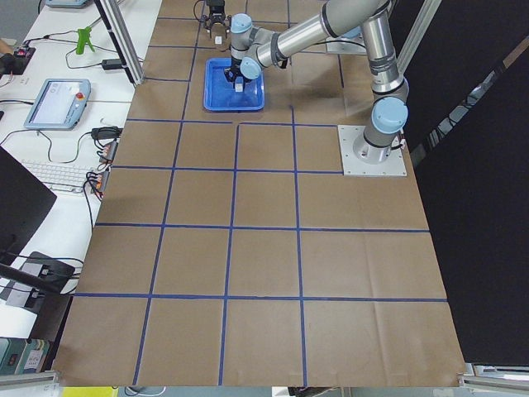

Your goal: Assemble white blocks and place on blue tray

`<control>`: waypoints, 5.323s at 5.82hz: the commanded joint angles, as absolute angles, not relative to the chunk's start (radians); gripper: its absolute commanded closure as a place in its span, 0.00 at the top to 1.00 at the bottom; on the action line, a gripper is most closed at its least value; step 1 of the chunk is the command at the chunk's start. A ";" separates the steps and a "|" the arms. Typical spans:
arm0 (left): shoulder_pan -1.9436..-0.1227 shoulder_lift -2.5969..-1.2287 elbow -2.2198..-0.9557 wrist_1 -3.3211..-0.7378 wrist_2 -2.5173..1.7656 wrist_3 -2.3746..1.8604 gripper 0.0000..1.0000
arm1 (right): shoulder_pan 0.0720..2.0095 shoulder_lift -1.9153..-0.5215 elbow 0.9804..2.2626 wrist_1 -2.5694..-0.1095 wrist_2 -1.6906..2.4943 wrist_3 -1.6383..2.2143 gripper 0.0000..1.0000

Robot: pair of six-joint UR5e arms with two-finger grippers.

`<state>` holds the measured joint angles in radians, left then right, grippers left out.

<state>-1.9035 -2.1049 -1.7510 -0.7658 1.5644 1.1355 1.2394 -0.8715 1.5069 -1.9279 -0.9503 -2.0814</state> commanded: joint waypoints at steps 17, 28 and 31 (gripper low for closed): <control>-1.652 -1.505 -1.600 -1.559 1.582 -0.034 0.99 | 1.664 -1.138 1.851 -2.468 -0.953 -1.384 0.26; -1.651 -1.500 -1.582 -1.582 1.572 -0.026 0.99 | 1.715 -1.012 1.875 -2.594 -0.950 -1.379 0.25; -1.651 -1.497 -1.582 -1.582 1.572 -0.028 0.99 | 1.713 -1.014 1.897 -2.599 -0.950 -1.381 0.25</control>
